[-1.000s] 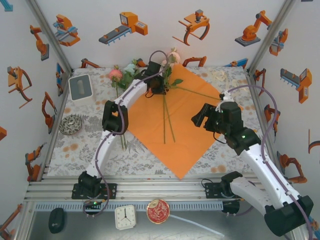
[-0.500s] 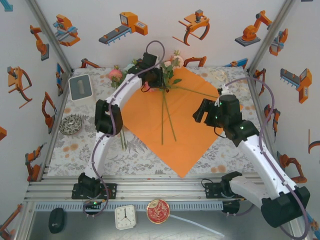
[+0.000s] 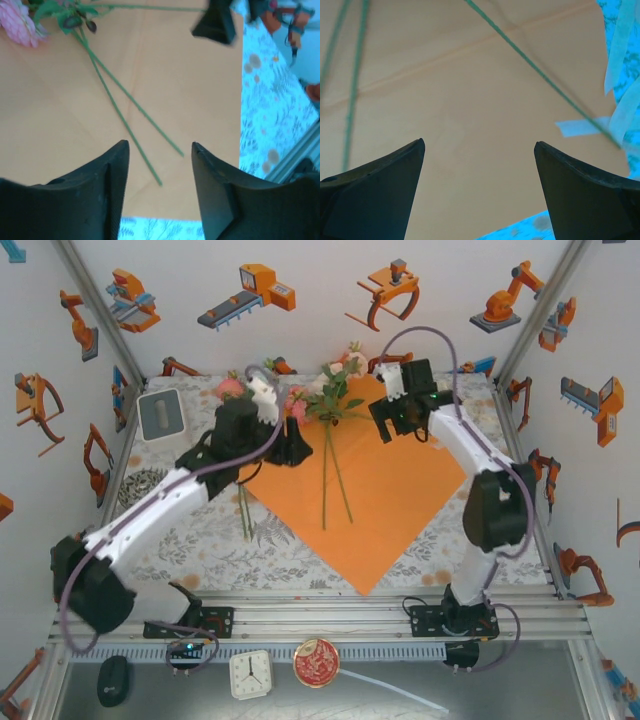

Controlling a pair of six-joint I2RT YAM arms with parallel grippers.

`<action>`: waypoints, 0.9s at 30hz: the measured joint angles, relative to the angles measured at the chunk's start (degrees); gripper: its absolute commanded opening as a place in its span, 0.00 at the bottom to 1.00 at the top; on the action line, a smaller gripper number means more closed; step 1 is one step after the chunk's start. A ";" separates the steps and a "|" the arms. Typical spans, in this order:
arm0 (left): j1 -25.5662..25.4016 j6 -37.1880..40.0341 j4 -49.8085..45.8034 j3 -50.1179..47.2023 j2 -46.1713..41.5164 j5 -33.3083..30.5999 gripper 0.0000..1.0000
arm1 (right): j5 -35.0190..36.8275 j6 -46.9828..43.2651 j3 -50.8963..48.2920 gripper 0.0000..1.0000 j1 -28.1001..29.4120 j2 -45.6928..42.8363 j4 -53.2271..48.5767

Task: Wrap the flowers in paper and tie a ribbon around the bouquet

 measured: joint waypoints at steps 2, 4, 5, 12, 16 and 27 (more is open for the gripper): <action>-1.27 1.75 -0.48 -4.44 -4.44 -0.42 0.68 | 0.90 -4.07 5.60 0.81 -0.13 7.26 -2.32; -2.58 3.41 -2.10 -7.61 -8.13 -0.55 0.73 | 1.55 -6.82 10.54 0.81 -0.37 13.11 -4.13; -3.15 4.00 -3.06 -8.85 -9.75 -0.52 0.75 | 1.66 -7.80 12.57 0.81 -0.59 15.54 -4.94; -5.51 6.88 -6.14 -17.38 -21.75 -0.83 0.79 | -2.60 -11.54 23.39 0.77 -4.42 24.85 -9.42; -5.53 6.97 -6.23 -18.12 -22.14 -2.84 0.80 | -6.45 -12.15 27.56 0.63 -6.43 26.97 -10.19; -5.51 6.93 -6.27 -18.10 -20.85 -7.13 0.81 | -16.22 -16.00 28.20 0.36 -6.38 28.33 -11.47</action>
